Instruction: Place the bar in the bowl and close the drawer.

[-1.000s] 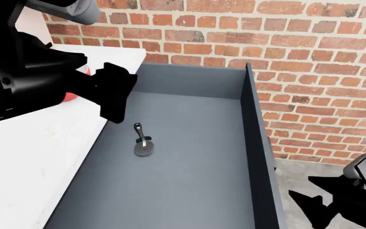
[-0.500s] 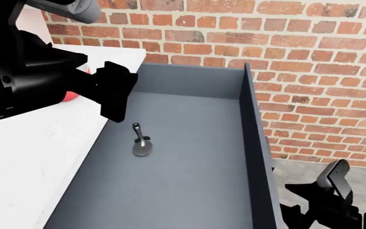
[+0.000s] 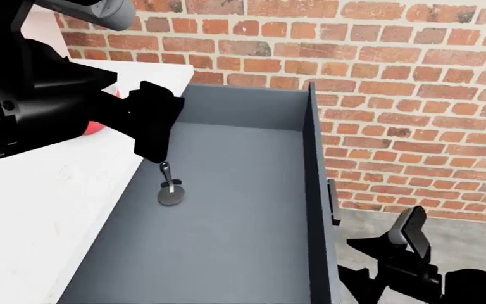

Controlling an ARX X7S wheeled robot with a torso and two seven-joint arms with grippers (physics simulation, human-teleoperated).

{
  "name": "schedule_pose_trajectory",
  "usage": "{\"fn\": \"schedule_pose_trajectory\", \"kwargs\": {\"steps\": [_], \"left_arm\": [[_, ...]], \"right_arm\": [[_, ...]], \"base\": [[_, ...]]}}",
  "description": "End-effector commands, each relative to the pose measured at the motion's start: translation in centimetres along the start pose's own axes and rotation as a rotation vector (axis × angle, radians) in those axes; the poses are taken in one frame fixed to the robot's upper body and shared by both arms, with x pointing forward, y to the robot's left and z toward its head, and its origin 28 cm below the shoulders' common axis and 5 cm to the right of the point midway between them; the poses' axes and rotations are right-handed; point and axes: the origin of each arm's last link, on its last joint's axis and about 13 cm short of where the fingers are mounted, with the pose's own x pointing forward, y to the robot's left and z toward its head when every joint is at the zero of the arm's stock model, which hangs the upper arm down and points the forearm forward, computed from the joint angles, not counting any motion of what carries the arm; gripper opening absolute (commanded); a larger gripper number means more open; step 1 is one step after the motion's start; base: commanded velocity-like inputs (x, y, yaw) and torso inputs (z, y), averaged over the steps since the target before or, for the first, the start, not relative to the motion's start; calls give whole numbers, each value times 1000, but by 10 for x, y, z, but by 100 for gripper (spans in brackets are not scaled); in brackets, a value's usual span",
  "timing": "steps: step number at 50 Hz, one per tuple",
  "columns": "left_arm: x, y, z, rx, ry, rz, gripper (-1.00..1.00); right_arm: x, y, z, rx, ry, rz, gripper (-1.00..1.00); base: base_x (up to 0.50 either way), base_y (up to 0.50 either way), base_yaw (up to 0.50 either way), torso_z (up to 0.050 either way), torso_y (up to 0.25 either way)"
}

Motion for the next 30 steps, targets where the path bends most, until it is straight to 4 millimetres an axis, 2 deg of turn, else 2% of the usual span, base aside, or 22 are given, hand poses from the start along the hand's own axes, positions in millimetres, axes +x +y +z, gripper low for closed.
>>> {"fn": "schedule_pose_trajectory", "kwargs": {"steps": [1, 11, 30], "left_arm": [[0, 0, 0, 0, 0, -1, 100], [1, 1, -1, -2, 3, -2, 100], [0, 1, -1, -4, 1, -5, 100]], "right_arm": [[28, 23, -7, -23, 60, 144, 100], [48, 39, 8, -5, 4, 183, 100], [74, 64, 21, -23, -1, 239, 100]], "base": [[0, 0, 0, 0, 0], [0, 0, 0, 0, 0], [0, 0, 0, 0, 0]]}}
